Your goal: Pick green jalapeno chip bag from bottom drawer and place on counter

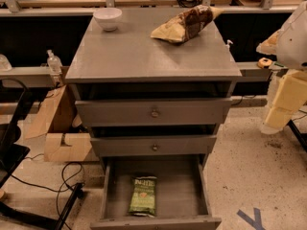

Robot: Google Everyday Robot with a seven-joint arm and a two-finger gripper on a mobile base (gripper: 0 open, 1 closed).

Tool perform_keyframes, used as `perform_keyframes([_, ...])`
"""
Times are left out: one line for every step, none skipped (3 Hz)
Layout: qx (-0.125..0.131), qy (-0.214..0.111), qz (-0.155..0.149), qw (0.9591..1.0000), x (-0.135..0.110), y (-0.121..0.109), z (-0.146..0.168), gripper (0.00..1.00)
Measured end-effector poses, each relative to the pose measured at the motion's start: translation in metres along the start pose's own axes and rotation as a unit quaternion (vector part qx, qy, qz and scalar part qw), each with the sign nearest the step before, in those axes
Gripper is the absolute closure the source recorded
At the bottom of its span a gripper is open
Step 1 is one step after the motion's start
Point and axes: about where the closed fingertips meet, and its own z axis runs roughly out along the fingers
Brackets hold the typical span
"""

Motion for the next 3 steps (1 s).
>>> perform_keyframes([0.002,-0.002,0.0,1.0,0.0,0.0,0.001,0.0])
perform_keyframes([0.01,-0.013,-0.003,0.9999,-0.001,0.0,0.005,0.0])
perform_keyframes([-0.005,-0.059,-0.022,0.998,-0.004,0.022,0.04,0.0])
